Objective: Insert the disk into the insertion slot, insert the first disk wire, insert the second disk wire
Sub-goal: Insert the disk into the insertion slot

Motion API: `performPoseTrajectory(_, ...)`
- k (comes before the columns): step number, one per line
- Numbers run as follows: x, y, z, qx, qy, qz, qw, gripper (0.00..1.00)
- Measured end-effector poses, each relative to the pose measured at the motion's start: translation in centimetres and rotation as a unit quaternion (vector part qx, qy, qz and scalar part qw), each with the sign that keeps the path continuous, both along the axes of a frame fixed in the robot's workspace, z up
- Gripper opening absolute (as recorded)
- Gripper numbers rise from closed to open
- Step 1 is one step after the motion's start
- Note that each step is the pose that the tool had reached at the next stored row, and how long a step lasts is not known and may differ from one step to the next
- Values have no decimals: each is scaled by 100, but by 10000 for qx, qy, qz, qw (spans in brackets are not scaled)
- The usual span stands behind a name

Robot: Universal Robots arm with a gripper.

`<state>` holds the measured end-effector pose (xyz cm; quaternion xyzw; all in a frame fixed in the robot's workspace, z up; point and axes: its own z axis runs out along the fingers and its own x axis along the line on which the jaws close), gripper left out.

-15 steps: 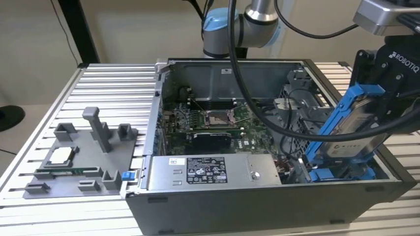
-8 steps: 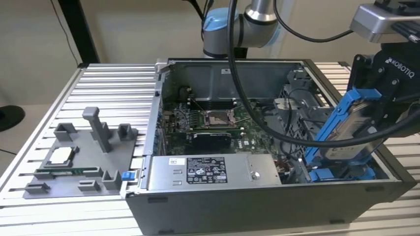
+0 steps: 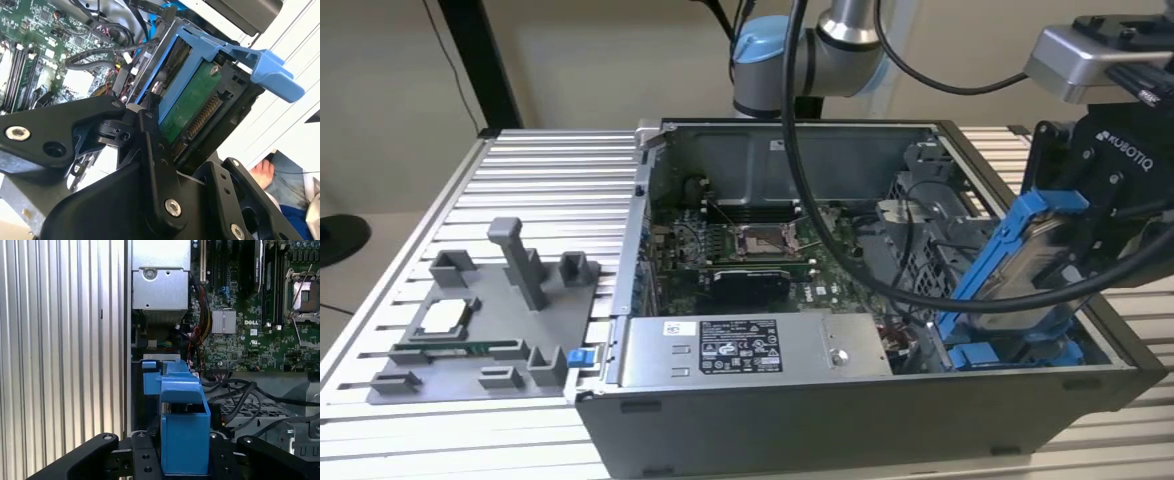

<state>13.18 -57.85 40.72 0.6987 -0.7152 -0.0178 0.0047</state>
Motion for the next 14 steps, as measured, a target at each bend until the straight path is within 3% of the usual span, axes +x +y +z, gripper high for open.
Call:
performPoseTrajectory(8,25,9,-49,14,0,1,10000,0)
performPoseTrajectory(14,27,9,-147,25,0,0,10000,0)
